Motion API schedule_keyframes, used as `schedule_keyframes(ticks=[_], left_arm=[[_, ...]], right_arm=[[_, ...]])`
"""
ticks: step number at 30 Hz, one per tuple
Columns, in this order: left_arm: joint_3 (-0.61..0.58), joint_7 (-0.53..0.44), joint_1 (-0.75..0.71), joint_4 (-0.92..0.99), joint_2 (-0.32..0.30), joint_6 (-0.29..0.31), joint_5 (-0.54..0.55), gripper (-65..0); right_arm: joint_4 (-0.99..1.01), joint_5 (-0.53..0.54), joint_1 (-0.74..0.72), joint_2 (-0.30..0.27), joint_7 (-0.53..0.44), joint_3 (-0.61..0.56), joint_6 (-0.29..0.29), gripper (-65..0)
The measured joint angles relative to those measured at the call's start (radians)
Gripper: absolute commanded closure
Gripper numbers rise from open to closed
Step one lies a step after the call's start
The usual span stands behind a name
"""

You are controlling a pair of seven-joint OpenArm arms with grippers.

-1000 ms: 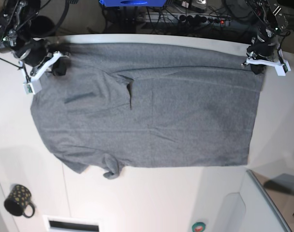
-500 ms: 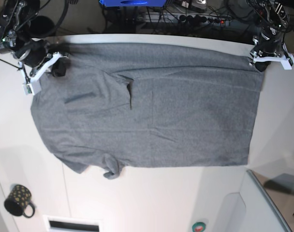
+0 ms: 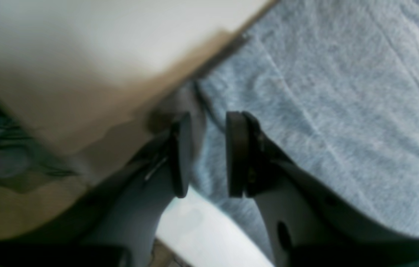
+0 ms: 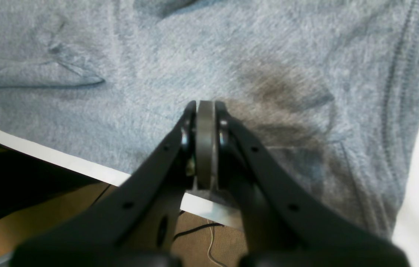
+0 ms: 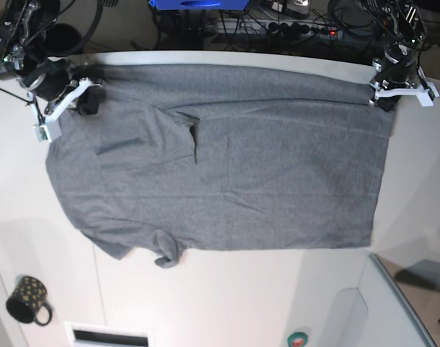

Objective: Layout the t-shirt on the table in an organized manner, then fold the t-shirt properly
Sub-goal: 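Hold the corners with both grippers and tug them apart to stretch the edge, then release the corner with the left gripper and move it along the shirt's side edge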

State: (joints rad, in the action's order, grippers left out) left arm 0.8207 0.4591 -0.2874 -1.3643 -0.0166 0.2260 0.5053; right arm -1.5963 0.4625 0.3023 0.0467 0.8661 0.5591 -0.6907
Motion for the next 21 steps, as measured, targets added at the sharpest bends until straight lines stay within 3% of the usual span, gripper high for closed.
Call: schedule_keyframes(ticks=[21], left_arm=[[-0.010,-0.047,0.088,0.131,-0.023,-0.002,-0.002,-16.8]], right_arm=[[0.000,0.000,0.000,0.000,0.000,-0.001,0.000,-1.7]])
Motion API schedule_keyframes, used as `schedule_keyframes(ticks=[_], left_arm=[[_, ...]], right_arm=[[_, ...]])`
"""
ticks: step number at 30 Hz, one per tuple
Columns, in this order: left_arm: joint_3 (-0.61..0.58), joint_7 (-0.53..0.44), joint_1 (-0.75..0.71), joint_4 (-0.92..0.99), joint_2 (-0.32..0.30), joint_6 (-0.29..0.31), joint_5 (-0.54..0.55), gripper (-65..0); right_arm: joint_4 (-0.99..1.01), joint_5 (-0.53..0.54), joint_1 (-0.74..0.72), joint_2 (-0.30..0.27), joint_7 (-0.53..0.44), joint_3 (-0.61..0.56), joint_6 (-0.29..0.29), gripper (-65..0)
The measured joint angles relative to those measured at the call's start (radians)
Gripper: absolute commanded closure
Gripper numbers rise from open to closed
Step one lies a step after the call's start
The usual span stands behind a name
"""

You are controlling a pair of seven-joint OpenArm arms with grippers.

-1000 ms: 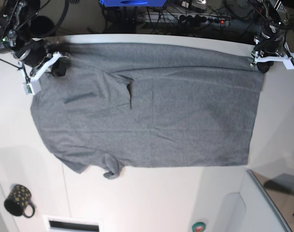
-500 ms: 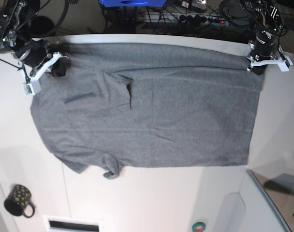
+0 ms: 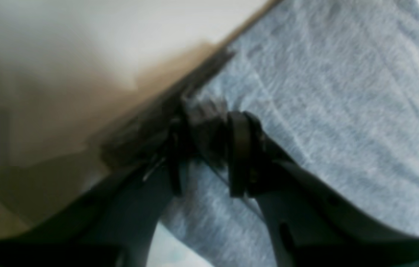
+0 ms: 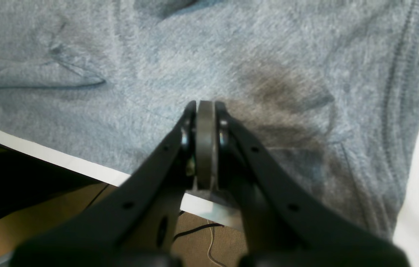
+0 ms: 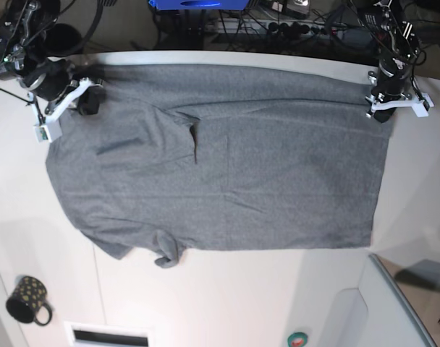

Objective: Layout the t-shirt on the table in an organized manner, then fold the t-shirt properly
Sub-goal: 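Release the corner with the left gripper and move it along the shirt's side edge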

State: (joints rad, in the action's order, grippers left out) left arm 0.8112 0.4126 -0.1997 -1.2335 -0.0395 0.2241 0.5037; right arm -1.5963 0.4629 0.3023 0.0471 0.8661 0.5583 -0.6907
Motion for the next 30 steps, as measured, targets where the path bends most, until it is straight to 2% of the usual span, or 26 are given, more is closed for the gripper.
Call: schedule_keyframes(ticks=[5,9,11,18,23,30], left_arm=[[0.002,-0.002,-0.003,0.003,-0.005,0.000,0.002,-15.0],[0.002,0.003,-0.010,-0.019,-0.003,-0.001,0.004,-3.6],[0.002,0.003,-0.014,-0.039,-0.002,0.000,0.005,0.0],[0.002,0.011,0.015,-0.046,-0.002,-0.001,0.005,0.0],[0.002,0.084,0.087,-0.042,-0.001,-0.004,0.002,0.0],[0.006,0.085,0.166,0.023,-0.002,-0.008,-0.002,0.0]], right_arm=[[0.000,0.000,0.000,0.000,0.000,0.000,0.000,-1.7],[0.000,0.000,0.000,-0.001,0.000,0.001,0.000,-1.7],[0.000,0.000,0.000,0.000,0.000,0.000,0.000,-1.7],[0.000,0.000,0.000,0.000,0.000,-0.002,0.000,-1.7],[0.000,0.000,0.000,0.000,0.000,-0.002,0.000,-1.7],[0.000,0.000,0.000,0.000,0.001,-0.002,0.000,-1.7]])
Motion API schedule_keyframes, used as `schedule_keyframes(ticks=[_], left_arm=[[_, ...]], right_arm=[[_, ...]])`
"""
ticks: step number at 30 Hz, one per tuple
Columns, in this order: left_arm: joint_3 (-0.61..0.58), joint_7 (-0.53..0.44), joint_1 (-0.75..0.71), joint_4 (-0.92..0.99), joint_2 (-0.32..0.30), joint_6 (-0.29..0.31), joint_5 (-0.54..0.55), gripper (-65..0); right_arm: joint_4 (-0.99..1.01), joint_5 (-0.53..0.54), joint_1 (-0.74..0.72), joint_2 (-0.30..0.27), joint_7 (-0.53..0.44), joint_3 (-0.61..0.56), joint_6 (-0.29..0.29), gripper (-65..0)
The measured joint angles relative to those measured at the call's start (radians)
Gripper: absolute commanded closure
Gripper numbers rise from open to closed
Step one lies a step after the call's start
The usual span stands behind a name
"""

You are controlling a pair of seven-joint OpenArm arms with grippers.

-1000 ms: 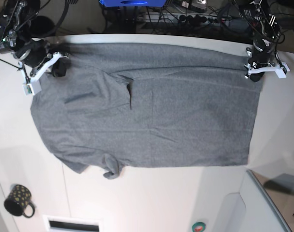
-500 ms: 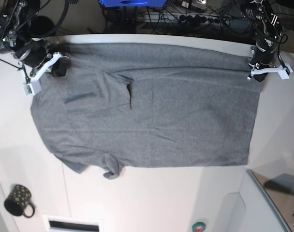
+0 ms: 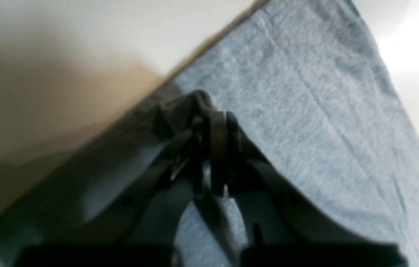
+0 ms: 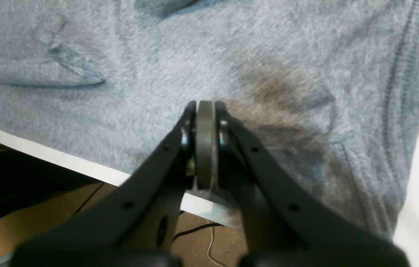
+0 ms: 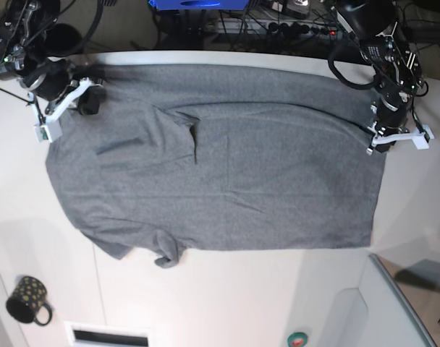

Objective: Layout the t-shirt on the table in an organized manner, then fold the t-shirt properly
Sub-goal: 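Release the corner with the left gripper and move it along the shirt's side edge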

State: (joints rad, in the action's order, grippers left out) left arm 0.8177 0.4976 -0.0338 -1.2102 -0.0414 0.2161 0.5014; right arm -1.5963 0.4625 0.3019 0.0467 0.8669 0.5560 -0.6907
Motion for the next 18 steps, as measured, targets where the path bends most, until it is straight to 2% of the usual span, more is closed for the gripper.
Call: schedule_keyframes(ticks=[7,10,16,18], left_arm=[[0.006,-0.023,0.062,0.114,-0.003,-0.004,0.000,0.0],[0.006,-0.084,0.070,0.119,0.000,-0.004,0.004,0.0],[0.006,-0.087,0.113,0.120,0.003,-0.007,0.000,0.0],[0.002,-0.089,0.126,0.119,0.003,-0.043,0.008,0.0]], right_arm=[[0.000,0.000,0.000,0.000,0.000,0.000,0.000,-1.8],[0.000,0.000,0.000,0.000,0.000,-0.003,0.000,-1.8],[0.000,0.000,0.000,0.000,0.000,-0.004,0.000,-1.8],[0.000,0.000,0.000,0.000,0.000,-0.004,0.000,-1.8]])
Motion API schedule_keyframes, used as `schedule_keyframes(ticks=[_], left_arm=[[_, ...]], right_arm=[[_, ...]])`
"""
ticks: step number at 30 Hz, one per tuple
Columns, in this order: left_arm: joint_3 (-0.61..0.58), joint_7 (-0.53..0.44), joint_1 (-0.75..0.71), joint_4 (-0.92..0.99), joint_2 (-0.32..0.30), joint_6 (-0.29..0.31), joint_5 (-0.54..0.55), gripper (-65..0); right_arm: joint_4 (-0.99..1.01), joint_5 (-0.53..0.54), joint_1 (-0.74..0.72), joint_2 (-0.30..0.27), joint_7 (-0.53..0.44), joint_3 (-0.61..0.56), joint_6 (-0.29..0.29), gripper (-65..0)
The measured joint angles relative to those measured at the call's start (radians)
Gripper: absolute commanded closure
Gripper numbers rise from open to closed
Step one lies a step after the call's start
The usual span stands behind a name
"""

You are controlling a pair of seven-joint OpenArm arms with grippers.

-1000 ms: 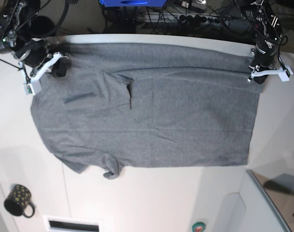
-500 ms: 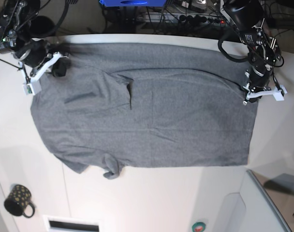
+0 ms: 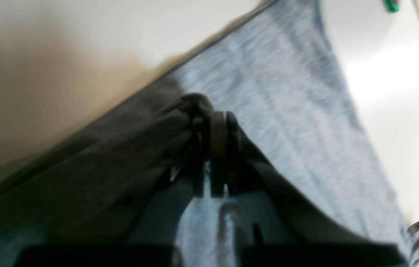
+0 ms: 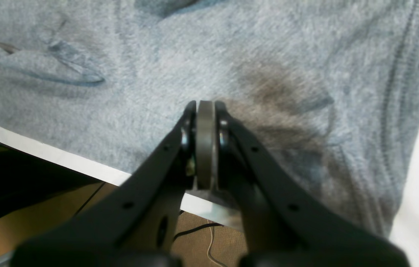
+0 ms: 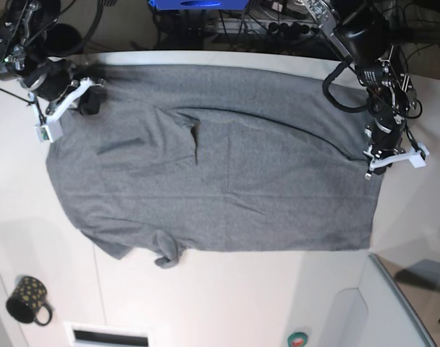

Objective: Layout the t-shirt on the table in an organized manner, then fold the t-shirt properly
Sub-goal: 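Release the corner with the left gripper and move it along the shirt's side edge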

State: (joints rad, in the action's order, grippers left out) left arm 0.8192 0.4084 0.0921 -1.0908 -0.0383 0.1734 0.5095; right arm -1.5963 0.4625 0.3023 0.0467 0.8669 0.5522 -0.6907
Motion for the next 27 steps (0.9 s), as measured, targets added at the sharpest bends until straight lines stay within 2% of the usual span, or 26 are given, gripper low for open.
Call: schedule_keyframes(ticks=[2,8,14,17,21,24,27], left_arm=[[-0.002,-0.001,0.010,0.001,0.000,-0.045,-0.007,0.0],[-0.003,-0.002,0.037,0.064,0.001,-0.043,-0.008,0.0],[0.006,-0.002,0.030,0.073,-0.008,-0.043,-0.008,-1.5],[0.006,-0.002,0.026,0.070,-0.006,-0.043,-0.005,-15.0],[0.011,-0.005,0.020,0.069,-0.006,-0.042,-0.004,-29.1],[0.074,0.002,0.010,0.020,0.005,-0.036,0.000,-40.8],[0.111,-0.003,-0.011,-0.054,-0.004,-0.047,-0.006,-47.9]], right_arm=[[0.000,0.000,0.000,0.000,0.000,0.000,0.000,-1.8],[0.000,0.000,0.000,0.000,0.000,0.000,0.000,-2.0],[0.000,0.000,0.000,-0.027,0.004,-0.001,0.000,-2.0],[0.000,0.000,0.000,-0.024,0.004,-0.001,0.000,-2.1],[0.000,0.000,0.000,-0.025,0.004,-0.001,0.000,-2.1],[0.000,0.000,0.000,-0.024,0.004,-0.001,0.000,-2.1],[0.000,0.000,0.001,-0.031,0.004,-0.001,0.000,-2.1]])
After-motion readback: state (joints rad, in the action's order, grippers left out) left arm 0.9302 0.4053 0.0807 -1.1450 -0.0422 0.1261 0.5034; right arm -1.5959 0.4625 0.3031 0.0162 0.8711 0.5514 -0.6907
